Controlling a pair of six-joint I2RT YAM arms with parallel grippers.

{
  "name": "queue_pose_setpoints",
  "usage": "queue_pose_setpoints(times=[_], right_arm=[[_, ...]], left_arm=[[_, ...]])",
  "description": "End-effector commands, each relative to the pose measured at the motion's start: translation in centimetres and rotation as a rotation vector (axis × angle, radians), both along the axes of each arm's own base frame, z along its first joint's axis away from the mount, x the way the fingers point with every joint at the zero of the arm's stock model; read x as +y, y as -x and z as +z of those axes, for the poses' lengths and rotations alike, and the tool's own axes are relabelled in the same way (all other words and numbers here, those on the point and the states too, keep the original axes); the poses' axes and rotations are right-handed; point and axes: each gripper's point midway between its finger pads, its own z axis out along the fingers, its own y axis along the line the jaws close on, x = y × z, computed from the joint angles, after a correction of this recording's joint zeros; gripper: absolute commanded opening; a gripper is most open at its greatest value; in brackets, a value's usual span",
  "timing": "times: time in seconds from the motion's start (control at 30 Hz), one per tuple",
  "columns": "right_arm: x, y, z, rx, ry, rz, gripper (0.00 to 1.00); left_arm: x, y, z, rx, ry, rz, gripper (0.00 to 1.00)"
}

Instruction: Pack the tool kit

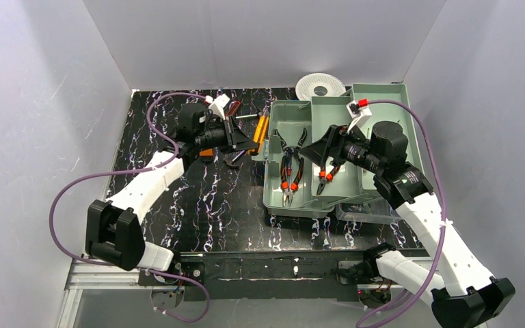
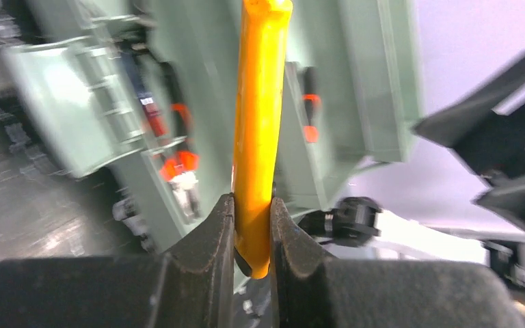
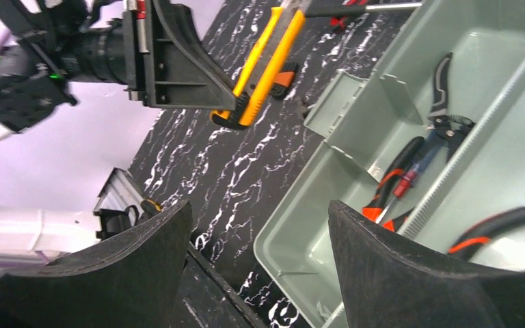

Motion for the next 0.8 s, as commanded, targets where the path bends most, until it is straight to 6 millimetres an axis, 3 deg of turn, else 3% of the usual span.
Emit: queue_pose_setpoints(times=[0.0,0.17,0.37,0.53,0.63,0.77], right_arm=[[2.0,1.1,4.2,-0.093,-0.120,0.131,0.80],[2.6,1.1,4.8,-0.076,-0.164,0.144,0.80],[1.3,-0.3,4.5,-0.037,-0.142,0.013,0.80],[-3.4,-1.9,4.1,-0.057,-0.133,-0.301,0.81],[-7.0,-2.0,4.3,-0.099,-0.139,-0.494,0.81],[-10.2,-1.4,4.5,-0.138,-0.135,-0.634,0.81]], left_arm=[[-4.8,2.8,7.8,-0.042,0.381,-0.204,0.00],[-8.8,4.5,10.6,-0.048,0.550,-0.350,0.00],[-11.4,6.6,12.9,-0.016,0.680,-0.485,0.00],[-13.6,4.9,10.0,0.053,0.626,-0.399,0.00],[-15.4,3.1,6.5,0.121,0.482,-0.288,0.00],[-16.9,0.6,2.7,0.137,0.326,-0.147,0.00]])
